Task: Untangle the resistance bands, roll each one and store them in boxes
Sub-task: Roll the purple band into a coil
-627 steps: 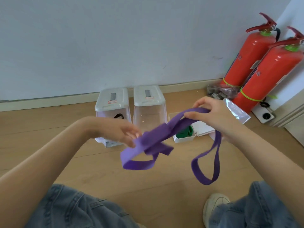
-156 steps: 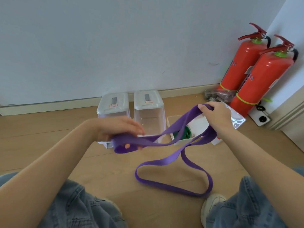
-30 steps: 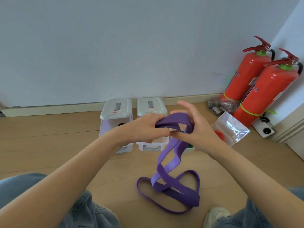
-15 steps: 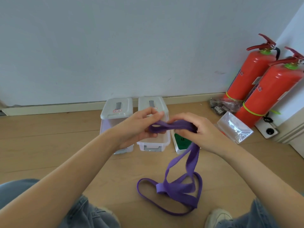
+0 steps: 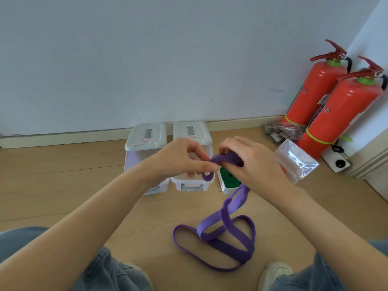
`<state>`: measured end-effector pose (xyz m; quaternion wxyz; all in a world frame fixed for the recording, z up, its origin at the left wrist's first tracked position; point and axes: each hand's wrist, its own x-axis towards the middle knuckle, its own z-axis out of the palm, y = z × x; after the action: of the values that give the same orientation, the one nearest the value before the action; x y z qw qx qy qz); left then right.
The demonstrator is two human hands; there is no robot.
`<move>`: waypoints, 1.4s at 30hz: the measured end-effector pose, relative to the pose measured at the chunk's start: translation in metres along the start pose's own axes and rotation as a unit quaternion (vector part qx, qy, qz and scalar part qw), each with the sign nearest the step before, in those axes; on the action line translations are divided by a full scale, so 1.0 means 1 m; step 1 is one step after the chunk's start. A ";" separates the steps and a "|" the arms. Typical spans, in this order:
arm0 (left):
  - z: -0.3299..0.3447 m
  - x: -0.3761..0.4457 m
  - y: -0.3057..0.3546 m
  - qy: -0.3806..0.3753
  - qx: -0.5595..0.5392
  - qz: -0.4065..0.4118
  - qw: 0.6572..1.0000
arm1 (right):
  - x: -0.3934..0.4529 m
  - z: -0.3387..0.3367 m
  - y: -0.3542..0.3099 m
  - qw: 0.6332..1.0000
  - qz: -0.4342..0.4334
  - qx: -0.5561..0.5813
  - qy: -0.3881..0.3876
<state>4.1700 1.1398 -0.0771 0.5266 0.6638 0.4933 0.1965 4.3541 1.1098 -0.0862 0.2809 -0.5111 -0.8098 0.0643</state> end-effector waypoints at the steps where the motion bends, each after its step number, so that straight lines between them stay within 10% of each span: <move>1: 0.002 0.001 -0.001 0.001 -0.007 -0.010 1.000 | 0.000 0.001 -0.001 1.000 -0.002 0.011 0.006; 10: -0.002 0.003 -0.006 0.031 -0.152 0.042 0.987 | 0.007 0.001 0.002 0.970 0.088 0.218 -0.057; 17: -0.007 0.000 -0.007 -0.068 -0.290 -0.013 0.954 | 0.007 -0.002 -0.002 0.987 0.004 0.159 0.005; 23: -0.006 0.001 -0.006 -0.067 0.135 0.035 0.988 | 0.000 -0.005 0.001 0.992 -0.089 0.006 -0.085; 31: 0.003 -0.001 -0.008 -0.126 0.144 0.022 0.981 | -0.004 0.005 -0.001 0.980 -0.130 -0.040 -0.144; 36: -0.007 -0.002 -0.006 -0.031 0.017 0.046 0.998 | 0.004 -0.001 0.003 0.991 -0.022 0.124 -0.049; 42: -0.005 -0.002 -0.007 0.026 -0.166 0.071 0.983 | 0.004 0.005 -0.001 0.907 0.167 0.388 -0.010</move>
<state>4.1621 1.1402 -0.0806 0.6008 0.5954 0.4191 0.3298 4.3499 1.1134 -0.0883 0.4339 -0.4887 -0.6270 0.4240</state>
